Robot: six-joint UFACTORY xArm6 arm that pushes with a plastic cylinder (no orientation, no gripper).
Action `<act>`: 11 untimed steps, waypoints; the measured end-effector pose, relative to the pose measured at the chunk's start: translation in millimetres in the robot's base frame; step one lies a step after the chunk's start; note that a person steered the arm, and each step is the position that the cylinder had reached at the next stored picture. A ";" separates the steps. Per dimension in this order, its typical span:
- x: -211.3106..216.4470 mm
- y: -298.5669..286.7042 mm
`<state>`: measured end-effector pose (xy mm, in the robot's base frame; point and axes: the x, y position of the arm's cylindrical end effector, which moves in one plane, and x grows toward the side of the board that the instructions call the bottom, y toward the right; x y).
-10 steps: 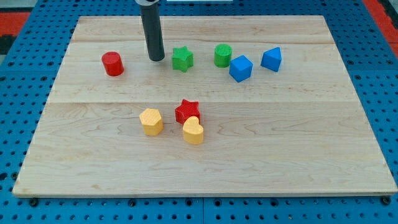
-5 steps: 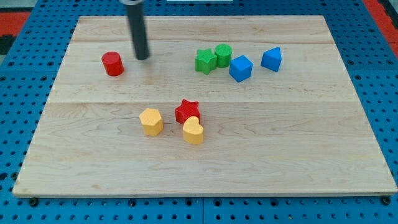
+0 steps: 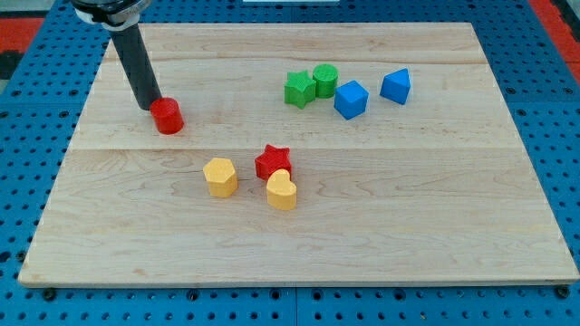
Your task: Slide the red circle closer to yellow hexagon
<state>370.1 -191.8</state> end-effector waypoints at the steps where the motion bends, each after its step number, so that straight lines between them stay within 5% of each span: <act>1: 15.9 0.0; 6: 15.9 81.3; 11: 50.9 78.6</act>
